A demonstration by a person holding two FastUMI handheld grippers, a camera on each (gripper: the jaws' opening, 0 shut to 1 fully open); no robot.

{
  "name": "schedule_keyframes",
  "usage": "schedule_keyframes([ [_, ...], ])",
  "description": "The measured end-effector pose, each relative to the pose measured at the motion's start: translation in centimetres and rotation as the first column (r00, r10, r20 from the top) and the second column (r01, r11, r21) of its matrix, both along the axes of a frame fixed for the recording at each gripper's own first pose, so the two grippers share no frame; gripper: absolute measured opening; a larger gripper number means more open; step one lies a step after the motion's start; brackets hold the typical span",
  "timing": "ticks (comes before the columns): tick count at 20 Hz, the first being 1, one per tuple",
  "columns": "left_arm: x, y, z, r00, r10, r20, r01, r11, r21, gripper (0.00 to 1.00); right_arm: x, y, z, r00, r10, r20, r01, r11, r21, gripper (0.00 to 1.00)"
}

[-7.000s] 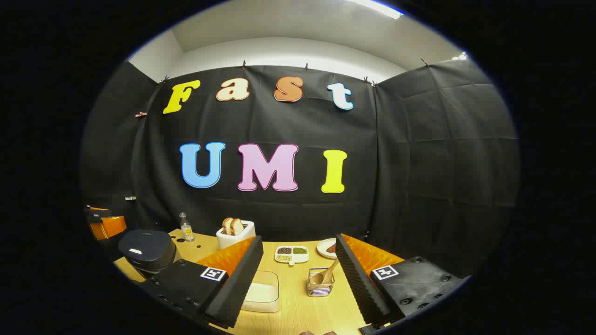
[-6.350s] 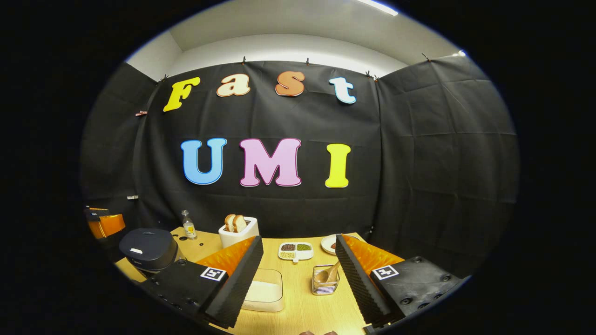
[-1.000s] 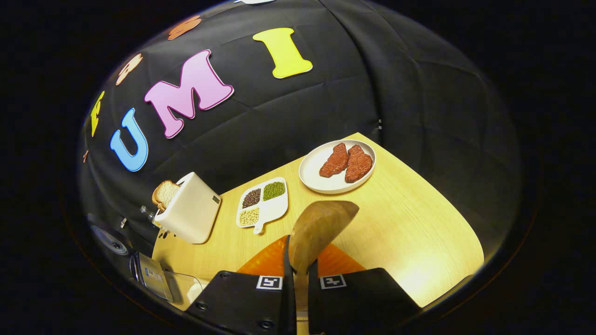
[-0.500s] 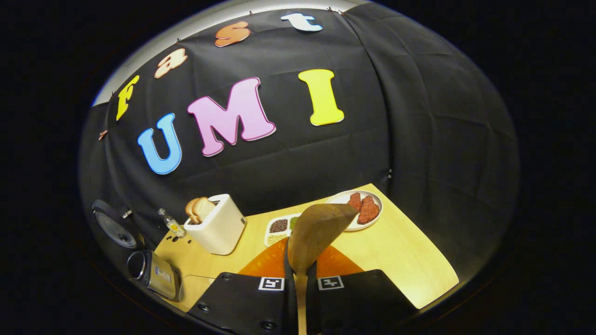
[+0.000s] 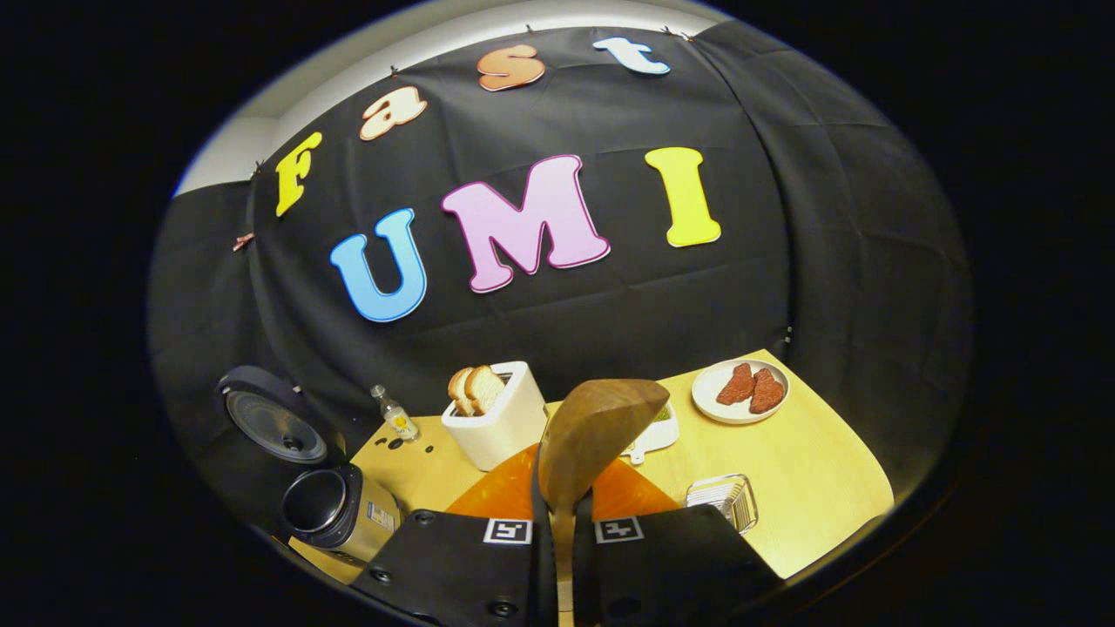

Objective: Close the left gripper, press the button to open the rice cooker; take a wooden spoon from the chopstick holder with the right hand, scoop a spoonful of rice and pour it into the rice cooker, then put the wooden spoon back into the chopstick holder.

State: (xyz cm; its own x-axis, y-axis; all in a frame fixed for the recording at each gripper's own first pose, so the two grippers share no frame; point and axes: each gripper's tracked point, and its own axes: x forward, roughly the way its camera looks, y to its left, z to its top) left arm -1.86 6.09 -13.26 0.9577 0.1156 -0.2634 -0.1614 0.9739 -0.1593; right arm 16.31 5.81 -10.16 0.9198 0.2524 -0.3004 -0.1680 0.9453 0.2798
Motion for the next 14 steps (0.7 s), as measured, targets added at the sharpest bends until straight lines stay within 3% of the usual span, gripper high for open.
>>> schedule_keyframes([
  [5,0.1,1.6,-1.3,0.999,-0.017,-0.031,0.018,1.0,0.004,0.95,-0.6,2.7,-4.5,0.999,0.016,-0.046,-0.019,0.998,-0.06,0.11],
  [14,0.9,2.6,-3.0,0.996,-0.036,-0.086,0.037,0.999,0.014,0.96,-0.2,3.9,-12.6,0.996,0.019,-0.09,-0.038,0.976,-0.215,0.11],
])
